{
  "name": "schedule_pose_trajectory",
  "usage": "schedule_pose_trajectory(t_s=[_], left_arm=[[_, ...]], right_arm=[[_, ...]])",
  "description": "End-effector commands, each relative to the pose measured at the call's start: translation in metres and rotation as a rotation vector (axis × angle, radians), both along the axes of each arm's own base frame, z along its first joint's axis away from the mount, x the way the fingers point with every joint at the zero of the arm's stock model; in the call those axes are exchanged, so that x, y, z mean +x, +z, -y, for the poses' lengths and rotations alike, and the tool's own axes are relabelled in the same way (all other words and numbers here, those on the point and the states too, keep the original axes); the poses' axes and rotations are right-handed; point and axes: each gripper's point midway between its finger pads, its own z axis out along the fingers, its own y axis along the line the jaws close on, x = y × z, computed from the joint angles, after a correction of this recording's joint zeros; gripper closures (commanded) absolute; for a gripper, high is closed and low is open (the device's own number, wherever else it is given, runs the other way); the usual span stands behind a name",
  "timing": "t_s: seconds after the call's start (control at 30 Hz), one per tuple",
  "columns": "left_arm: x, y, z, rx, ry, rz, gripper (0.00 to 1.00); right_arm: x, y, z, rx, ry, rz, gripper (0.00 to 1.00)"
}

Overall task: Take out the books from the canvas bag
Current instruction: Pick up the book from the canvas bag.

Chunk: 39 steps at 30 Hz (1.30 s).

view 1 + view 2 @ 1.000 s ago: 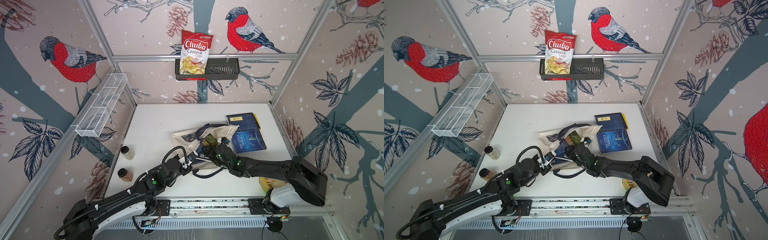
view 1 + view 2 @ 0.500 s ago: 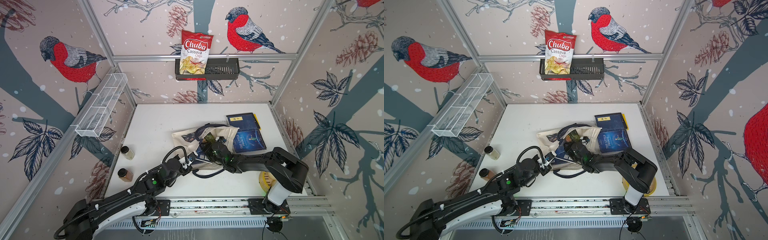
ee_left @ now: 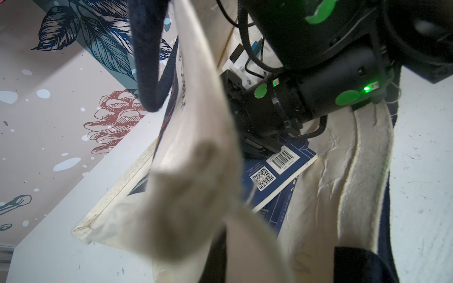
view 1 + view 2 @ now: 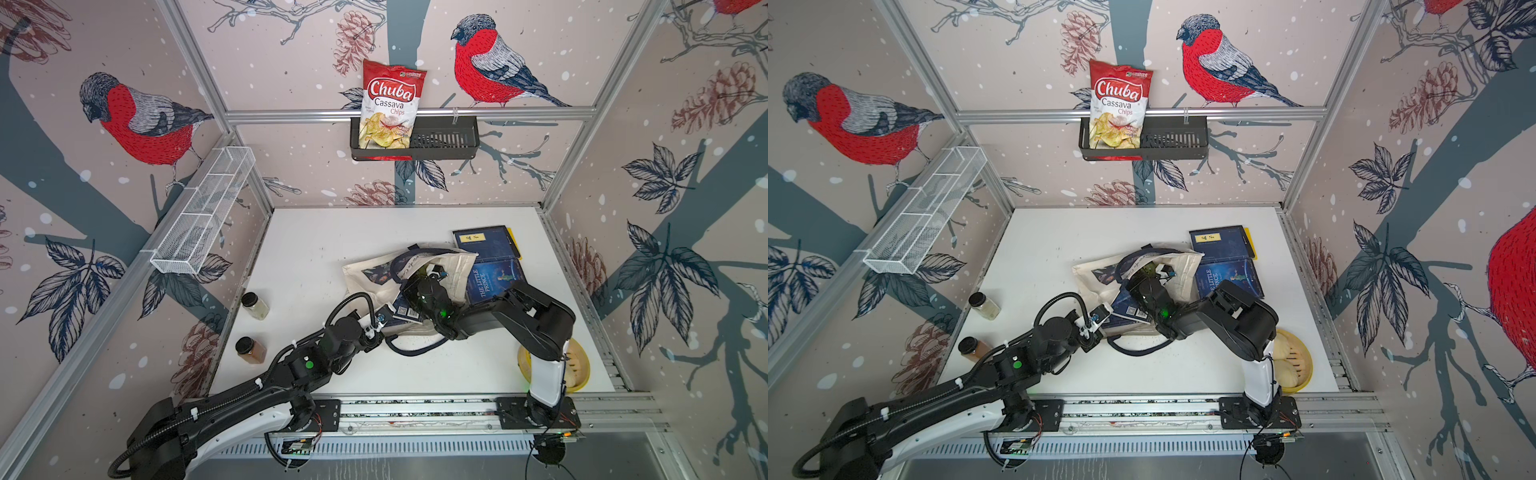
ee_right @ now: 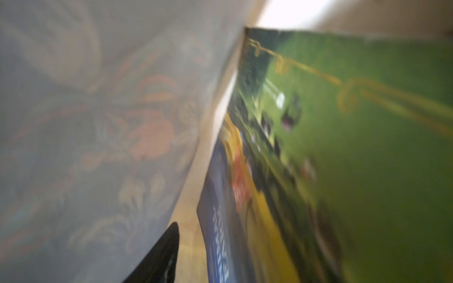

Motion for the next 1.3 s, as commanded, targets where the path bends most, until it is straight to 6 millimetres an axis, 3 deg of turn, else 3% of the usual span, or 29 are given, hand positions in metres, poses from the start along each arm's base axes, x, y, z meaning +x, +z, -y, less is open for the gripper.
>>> schedule_pose_trajectory(t_s=[0.0, 0.13, 0.27, 0.4, 0.53, 0.7, 0.9, 1.1, 1.27], left_arm=[[0.001, 0.025, 0.011, -0.092, -0.037, 0.056, 1.00], [0.001, 0.026, 0.011, -0.094, -0.037, 0.059, 1.00], [0.000, 0.027, 0.011, -0.096, -0.039, 0.060, 1.00], [0.000, 0.028, 0.011, -0.098, -0.038, 0.061, 1.00], [0.000, 0.029, 0.011, -0.102, -0.035, 0.062, 1.00], [0.003, 0.031, 0.008, -0.106, -0.014, 0.066, 1.00], [0.005, 0.033, 0.006, -0.115, 0.005, 0.063, 1.00], [0.007, 0.036, 0.004, -0.127, 0.026, 0.071, 1.00], [0.008, 0.036, 0.002, -0.128, 0.037, 0.071, 1.00]], right_arm=[[0.004, 0.010, -0.006, -0.109, 0.036, 0.103, 0.43], [0.005, -0.006, -0.010, -0.112, 0.051, 0.037, 0.51], [0.004, -0.028, -0.011, -0.114, 0.071, -0.027, 0.66], [0.003, -0.023, -0.006, -0.125, 0.058, -0.015, 0.79], [0.000, -0.001, -0.004, -0.151, 0.068, 0.036, 0.99], [-0.013, 0.027, -0.005, -0.190, 0.103, 0.090, 1.00], [-0.042, 0.074, 0.003, -0.250, 0.143, 0.173, 1.00], [-0.067, 0.100, 0.034, -0.289, 0.154, 0.217, 1.00], [-0.081, 0.138, 0.066, -0.324, 0.103, 0.297, 1.00]])
